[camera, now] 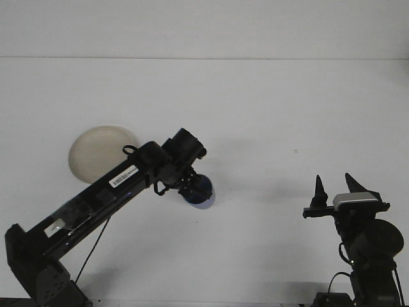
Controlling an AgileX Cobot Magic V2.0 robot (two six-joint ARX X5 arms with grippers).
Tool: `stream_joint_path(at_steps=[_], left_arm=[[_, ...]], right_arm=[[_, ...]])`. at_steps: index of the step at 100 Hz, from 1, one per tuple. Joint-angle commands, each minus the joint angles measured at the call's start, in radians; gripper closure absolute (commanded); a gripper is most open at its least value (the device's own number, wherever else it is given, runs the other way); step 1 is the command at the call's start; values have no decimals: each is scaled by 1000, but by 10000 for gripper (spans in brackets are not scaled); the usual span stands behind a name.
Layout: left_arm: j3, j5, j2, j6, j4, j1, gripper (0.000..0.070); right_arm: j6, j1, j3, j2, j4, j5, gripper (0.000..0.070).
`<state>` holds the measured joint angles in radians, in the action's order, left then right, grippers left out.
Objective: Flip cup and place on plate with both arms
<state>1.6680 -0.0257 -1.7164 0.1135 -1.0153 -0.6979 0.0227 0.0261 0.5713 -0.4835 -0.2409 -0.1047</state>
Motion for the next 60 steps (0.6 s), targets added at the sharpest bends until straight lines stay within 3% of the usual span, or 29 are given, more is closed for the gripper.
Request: stream_joint_path(at_steps=[1,21,60], left_arm=[[54,44,14,-33,-29,32,696],[126,176,32,-50,-91,231,696],[126,177,16,-61,-52,637,696]], right_arm=[[7,0,14,0,13,1,231],[7,0,14,0,13,1,231],[7,0,14,0,13,1,231]])
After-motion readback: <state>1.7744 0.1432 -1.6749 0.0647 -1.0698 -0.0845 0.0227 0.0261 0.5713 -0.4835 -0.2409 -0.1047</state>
